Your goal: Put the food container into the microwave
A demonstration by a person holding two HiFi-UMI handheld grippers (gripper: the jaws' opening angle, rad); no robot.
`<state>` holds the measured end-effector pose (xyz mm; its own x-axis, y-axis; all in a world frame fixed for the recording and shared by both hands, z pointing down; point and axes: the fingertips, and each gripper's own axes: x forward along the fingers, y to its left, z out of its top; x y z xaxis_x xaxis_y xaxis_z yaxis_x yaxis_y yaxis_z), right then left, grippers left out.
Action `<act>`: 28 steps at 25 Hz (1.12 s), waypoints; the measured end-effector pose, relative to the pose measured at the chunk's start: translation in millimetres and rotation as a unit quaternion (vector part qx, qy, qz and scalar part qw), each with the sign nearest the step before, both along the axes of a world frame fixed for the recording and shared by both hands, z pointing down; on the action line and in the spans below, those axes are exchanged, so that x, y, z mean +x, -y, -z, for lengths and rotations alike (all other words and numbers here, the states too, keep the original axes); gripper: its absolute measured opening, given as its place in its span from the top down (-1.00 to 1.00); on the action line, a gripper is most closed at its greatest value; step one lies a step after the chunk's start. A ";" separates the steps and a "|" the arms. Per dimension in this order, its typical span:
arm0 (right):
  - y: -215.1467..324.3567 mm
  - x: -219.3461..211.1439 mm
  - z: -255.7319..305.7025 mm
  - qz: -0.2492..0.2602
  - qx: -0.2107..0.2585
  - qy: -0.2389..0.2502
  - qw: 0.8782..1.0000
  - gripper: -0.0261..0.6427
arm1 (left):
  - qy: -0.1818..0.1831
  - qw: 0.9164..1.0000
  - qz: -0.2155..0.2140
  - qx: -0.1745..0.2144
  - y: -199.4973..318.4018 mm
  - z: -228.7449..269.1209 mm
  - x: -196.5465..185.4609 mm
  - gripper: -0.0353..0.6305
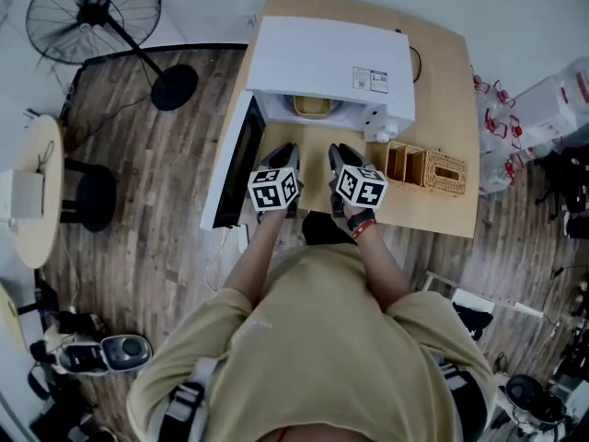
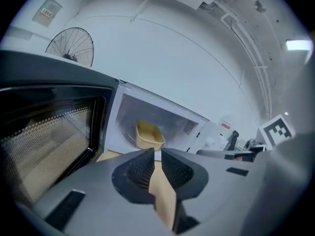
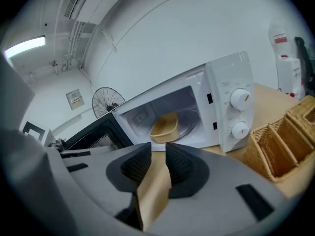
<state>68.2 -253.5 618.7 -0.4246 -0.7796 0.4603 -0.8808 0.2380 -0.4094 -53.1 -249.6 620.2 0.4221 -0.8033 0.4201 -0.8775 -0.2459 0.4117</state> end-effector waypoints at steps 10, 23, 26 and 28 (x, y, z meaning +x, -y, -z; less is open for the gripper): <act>-48.0 12.3 3.7 -0.008 0.012 0.002 1.000 0.73 | -0.032 0.999 -0.008 0.012 -50.1 5.2 8.9 0.80; -73.2 -3.9 13.4 0.026 0.045 -0.011 0.999 0.80 | 0.006 1.000 -0.002 0.023 -75.8 4.6 -1.7 0.82; -73.2 -6.3 13.7 0.031 0.046 -0.009 0.998 0.80 | 0.008 1.000 -0.003 0.025 -76.6 3.3 -0.8 0.82; -72.5 -6.2 14.3 0.032 0.047 -0.009 0.998 0.80 | 0.008 1.000 -0.003 0.026 -75.7 3.5 0.3 0.82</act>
